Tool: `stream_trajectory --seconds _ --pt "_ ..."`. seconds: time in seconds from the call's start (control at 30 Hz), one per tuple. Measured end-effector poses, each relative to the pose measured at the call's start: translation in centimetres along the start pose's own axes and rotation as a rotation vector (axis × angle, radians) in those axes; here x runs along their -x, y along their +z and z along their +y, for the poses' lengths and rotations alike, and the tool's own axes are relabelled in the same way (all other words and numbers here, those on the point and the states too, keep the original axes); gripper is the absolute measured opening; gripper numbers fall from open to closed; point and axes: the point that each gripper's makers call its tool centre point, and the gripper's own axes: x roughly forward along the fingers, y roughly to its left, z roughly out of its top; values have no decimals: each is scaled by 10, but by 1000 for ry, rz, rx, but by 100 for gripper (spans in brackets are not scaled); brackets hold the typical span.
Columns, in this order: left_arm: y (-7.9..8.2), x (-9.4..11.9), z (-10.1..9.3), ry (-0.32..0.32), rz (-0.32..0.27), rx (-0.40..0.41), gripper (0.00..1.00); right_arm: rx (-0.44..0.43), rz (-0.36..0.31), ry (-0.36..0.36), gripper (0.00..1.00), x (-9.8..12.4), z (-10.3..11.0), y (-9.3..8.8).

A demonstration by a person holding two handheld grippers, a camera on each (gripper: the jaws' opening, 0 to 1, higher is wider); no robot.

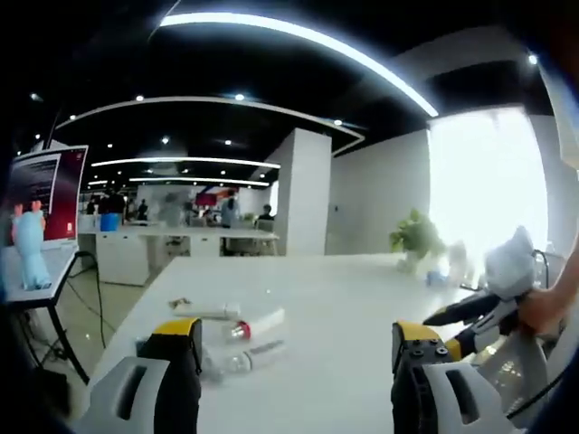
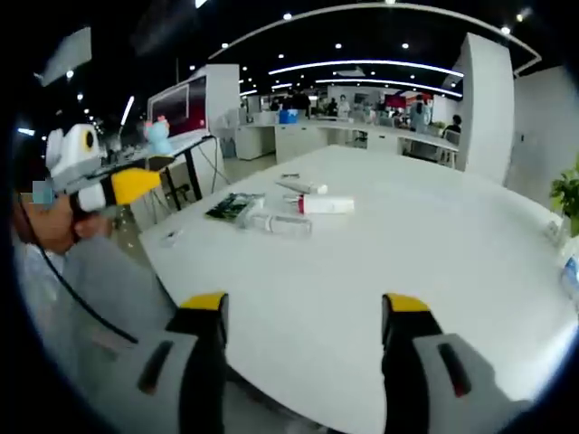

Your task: Arrange the skincare products in the storage area until every visible bottle or jar stands upright without overlapping.

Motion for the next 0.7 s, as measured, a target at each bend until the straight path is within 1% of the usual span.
stream_trajectory --seconds 0.2,0.43,0.53,0.7 --pt "-1 0 0 1 6 4 87 -14 4 -7 70 0 -3 -1" --pt "0 1 -1 -4 5 -8 88 -16 -6 -14 70 1 -4 1" --pt "0 1 2 9 1 -15 90 -15 -9 -11 70 1 -4 1" --pt "-3 1 7 31 18 9 99 -19 -27 -6 71 3 -2 5"
